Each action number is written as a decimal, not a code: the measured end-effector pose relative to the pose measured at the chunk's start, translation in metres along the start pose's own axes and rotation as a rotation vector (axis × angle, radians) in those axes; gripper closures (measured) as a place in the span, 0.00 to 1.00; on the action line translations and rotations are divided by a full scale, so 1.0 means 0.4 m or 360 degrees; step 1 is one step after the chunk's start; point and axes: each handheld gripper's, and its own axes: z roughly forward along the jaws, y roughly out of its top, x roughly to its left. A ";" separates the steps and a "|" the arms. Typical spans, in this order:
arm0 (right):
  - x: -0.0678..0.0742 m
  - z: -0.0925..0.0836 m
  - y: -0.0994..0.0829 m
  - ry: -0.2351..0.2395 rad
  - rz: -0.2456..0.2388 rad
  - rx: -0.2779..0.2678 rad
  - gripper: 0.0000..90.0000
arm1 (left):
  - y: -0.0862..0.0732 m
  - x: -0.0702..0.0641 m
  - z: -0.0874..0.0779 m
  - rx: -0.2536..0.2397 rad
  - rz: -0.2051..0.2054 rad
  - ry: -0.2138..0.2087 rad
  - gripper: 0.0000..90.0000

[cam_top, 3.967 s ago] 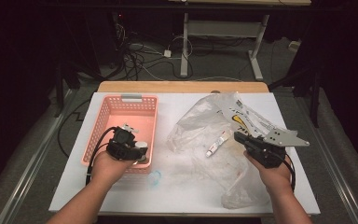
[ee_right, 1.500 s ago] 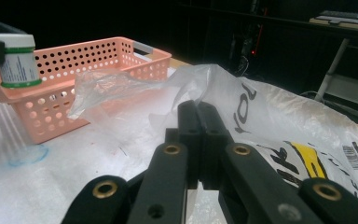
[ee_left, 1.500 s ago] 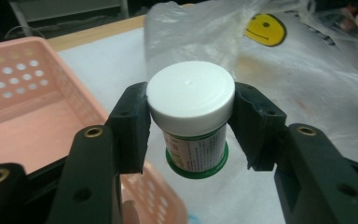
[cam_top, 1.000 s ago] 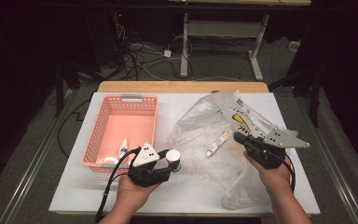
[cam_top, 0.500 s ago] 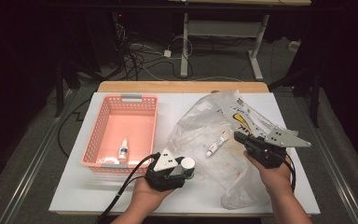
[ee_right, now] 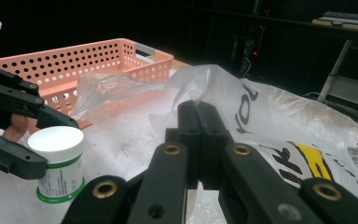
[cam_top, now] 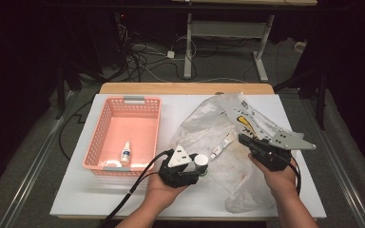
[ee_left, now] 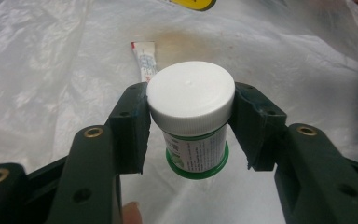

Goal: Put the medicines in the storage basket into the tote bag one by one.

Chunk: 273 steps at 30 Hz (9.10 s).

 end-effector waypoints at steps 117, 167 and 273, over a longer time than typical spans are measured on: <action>-0.002 -0.001 0.005 0.0005 0.0005 -0.0030 1.00 | -0.043 0.072 -0.123 0.0022 -0.0142 0.0050 0.00; -0.009 -0.011 0.002 -0.0014 0.0017 -0.0025 1.00 | -0.126 0.295 -0.330 -0.0012 -0.0458 0.0544 0.00; -0.003 -0.015 0.006 -0.0012 0.0000 -0.0037 1.00 | -0.063 0.322 -0.299 0.0425 -0.0368 0.0435 0.64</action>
